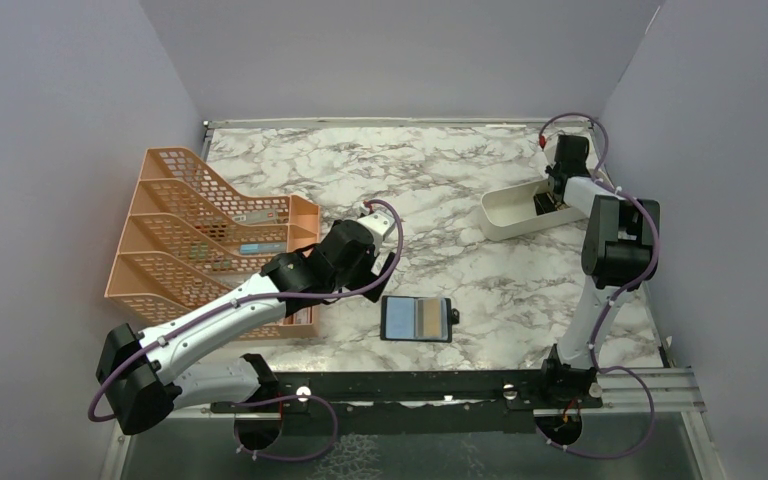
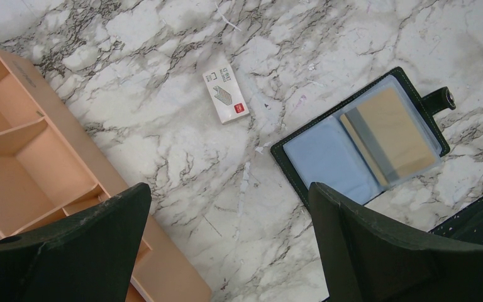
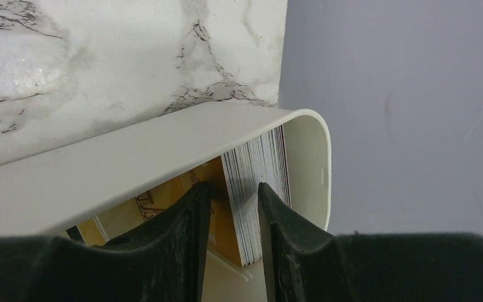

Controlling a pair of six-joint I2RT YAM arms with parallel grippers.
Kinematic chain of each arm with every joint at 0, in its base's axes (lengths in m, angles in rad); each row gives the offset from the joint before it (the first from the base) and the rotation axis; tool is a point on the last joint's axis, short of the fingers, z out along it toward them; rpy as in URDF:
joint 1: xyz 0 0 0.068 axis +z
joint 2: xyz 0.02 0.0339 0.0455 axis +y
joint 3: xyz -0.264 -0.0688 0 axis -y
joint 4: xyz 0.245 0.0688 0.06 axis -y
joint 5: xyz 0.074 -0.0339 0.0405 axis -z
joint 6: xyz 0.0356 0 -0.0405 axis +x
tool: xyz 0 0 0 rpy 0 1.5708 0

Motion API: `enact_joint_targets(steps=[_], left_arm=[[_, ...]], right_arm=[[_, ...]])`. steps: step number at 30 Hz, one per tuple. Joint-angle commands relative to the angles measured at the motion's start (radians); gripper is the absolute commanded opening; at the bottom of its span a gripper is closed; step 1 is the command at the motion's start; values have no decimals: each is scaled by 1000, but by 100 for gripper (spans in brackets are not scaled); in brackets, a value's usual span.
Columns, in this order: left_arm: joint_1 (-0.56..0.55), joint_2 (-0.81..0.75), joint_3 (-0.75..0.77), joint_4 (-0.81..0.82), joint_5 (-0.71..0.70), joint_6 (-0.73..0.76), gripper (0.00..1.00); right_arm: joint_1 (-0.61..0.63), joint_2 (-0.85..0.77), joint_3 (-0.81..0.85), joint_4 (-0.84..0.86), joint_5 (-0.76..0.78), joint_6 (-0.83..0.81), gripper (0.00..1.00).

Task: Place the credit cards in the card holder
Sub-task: Pick up the credit card from the storage box.

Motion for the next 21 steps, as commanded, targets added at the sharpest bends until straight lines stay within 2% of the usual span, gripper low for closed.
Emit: enact_joint_targets(steps=[1, 8, 16, 21], left_arm=[[3, -23, -4, -1, -15, 5, 99], [4, -23, -11, -1, -11, 2, 99], [5, -26, -12, -2, -12, 0, 99], [5, -22, -12, -2, -6, 0, 99]], right_arm=[[-7, -38, -23, 59, 59, -15, 36], [-7, -64, -30, 76, 62, -12, 26], [-7, -86, -23, 75, 64, -4, 23], [-5, -92, -19, 49, 41, 11, 11]])
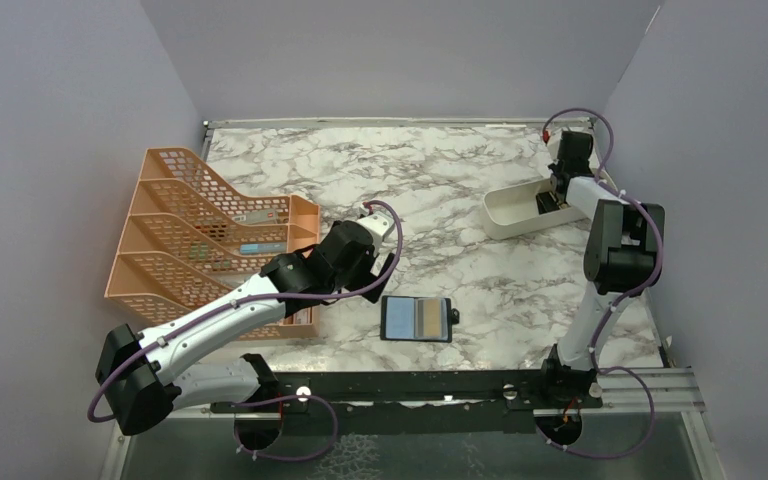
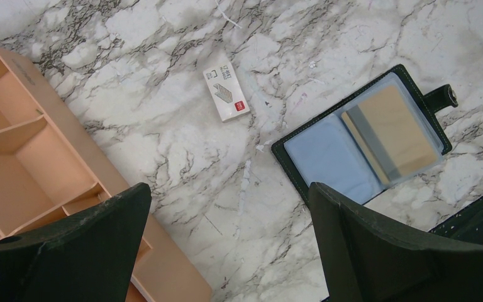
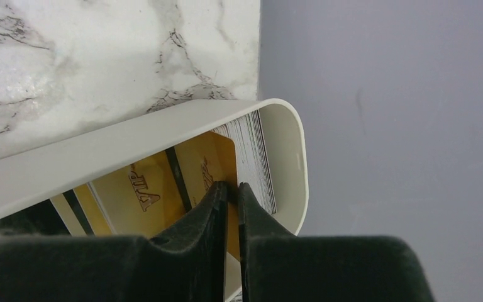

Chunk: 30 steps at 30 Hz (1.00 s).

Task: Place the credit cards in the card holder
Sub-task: Pick up the credit card from the storage box.

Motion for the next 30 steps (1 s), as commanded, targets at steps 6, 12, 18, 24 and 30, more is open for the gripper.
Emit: enact_joint_targets(steps=[6, 12, 18, 24, 30], left_arm=[[10, -15, -2, 0, 3, -1, 99], [18, -15, -7, -1, 14, -9, 99], [27, -10, -14, -8, 42, -40, 99], [27, -1, -8, -11, 99, -77, 96], [28, 1, 3, 9, 156, -131, 80]], right_arm=[[16, -73, 26, -131, -108, 92, 1], [59, -113, 60, -269, -201, 191, 1], [113, -142, 130, -364, -191, 311, 1], [187, -214, 160, -412, -127, 411, 1], [205, -333, 158, -498, -193, 611, 1]])
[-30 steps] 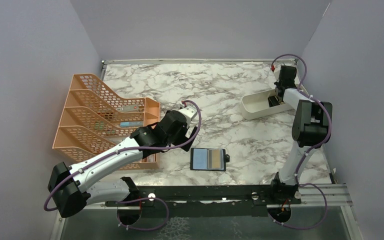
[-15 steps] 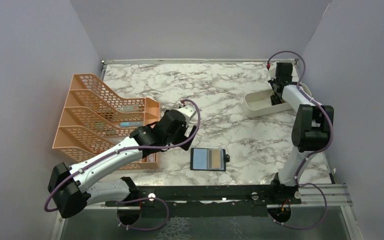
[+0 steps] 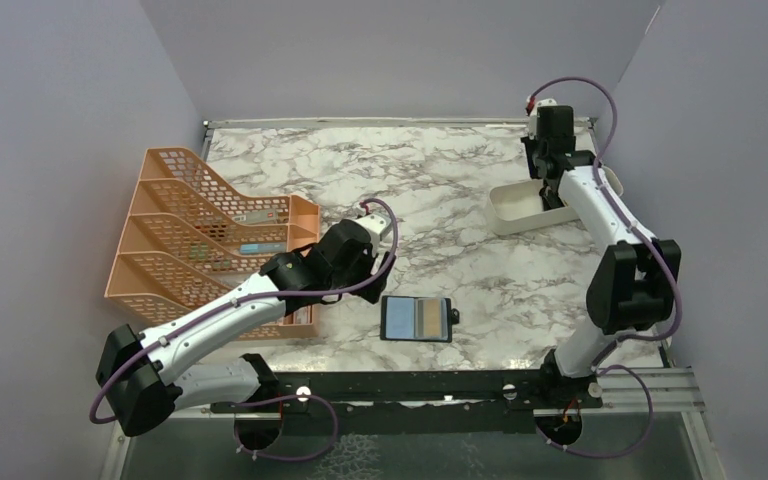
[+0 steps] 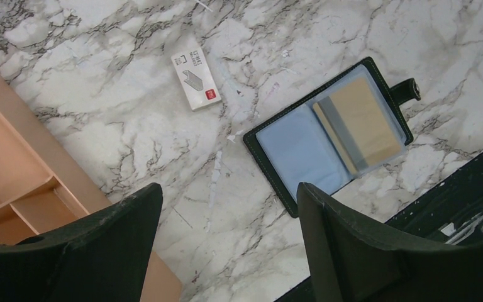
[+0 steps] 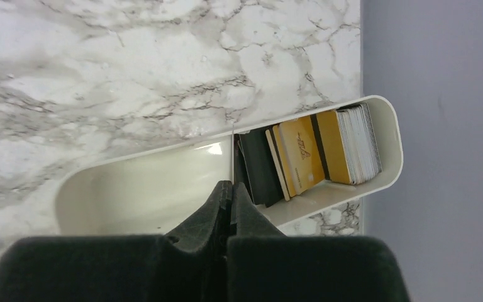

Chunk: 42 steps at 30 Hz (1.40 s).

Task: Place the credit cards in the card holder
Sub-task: Pick up the credit card from the storage box, then insert the credit card into the card holder.

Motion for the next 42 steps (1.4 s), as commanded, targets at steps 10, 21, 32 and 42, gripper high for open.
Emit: enact_joint_targets(steps=[10, 21, 32, 42], left_arm=[[3, 39, -108, 203, 237, -273, 18], [9, 117, -255, 369, 276, -393, 0], [11, 150, -367, 484, 274, -447, 0], [12, 178, -413, 539, 294, -453, 0]], right_arm=[[54, -355, -171, -87, -501, 465, 1], [137, -530, -517, 127, -965, 768, 1], [383, -587, -808, 406, -829, 1051, 1], [555, -539, -937, 535, -653, 1145, 1]])
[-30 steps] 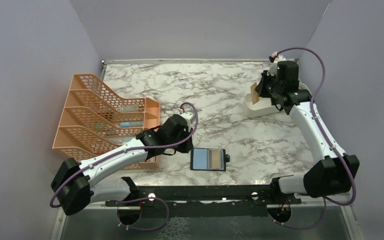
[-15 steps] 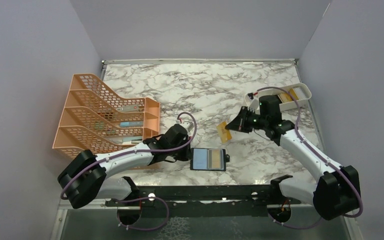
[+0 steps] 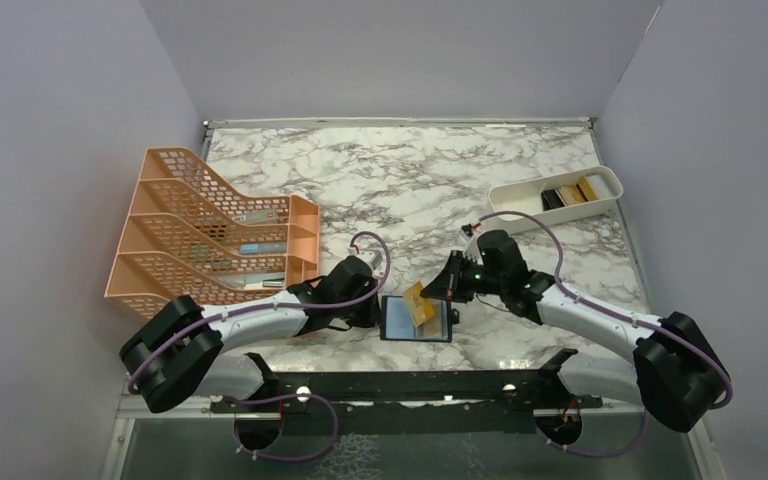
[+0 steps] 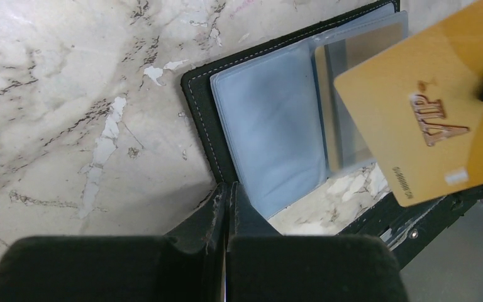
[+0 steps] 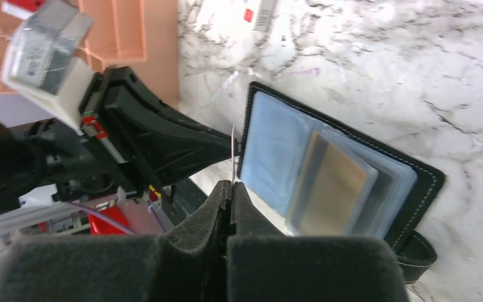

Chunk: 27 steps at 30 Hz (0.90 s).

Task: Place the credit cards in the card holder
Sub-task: Insert the credit card into the card holder.

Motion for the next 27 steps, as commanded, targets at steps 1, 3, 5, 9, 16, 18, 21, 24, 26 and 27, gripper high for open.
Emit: enact_joint_targets(steps=[1, 3, 5, 9, 16, 18, 21, 24, 26, 27], left_arm=[[5, 25, -16, 61, 36, -2, 0], [4, 28, -26, 74, 43, -3, 0], [4, 32, -36, 90, 52, -6, 0], [4, 39, -56, 120, 62, -17, 0], [4, 48, -71, 133, 64, -20, 0], [4, 47, -75, 135, 65, -22, 0], [5, 41, -81, 135, 63, -25, 0], [4, 39, -85, 136, 63, -26, 0], [4, 40, -87, 137, 64, -28, 0], [4, 41, -87, 138, 65, -30, 0]], right_arm=[[27, 12, -41, 83, 119, 44, 1], [35, -3, -68, 89, 141, 44, 1], [37, -21, -96, 87, 160, 47, 1], [37, -24, -127, 105, 169, 52, 1], [36, -23, -162, 122, 188, 63, 1], [37, -18, -163, 118, 187, 65, 1], [38, -19, -173, 119, 191, 66, 1], [37, -21, -185, 127, 191, 69, 1], [38, -16, -191, 139, 186, 77, 1], [38, -13, -195, 147, 182, 78, 1]])
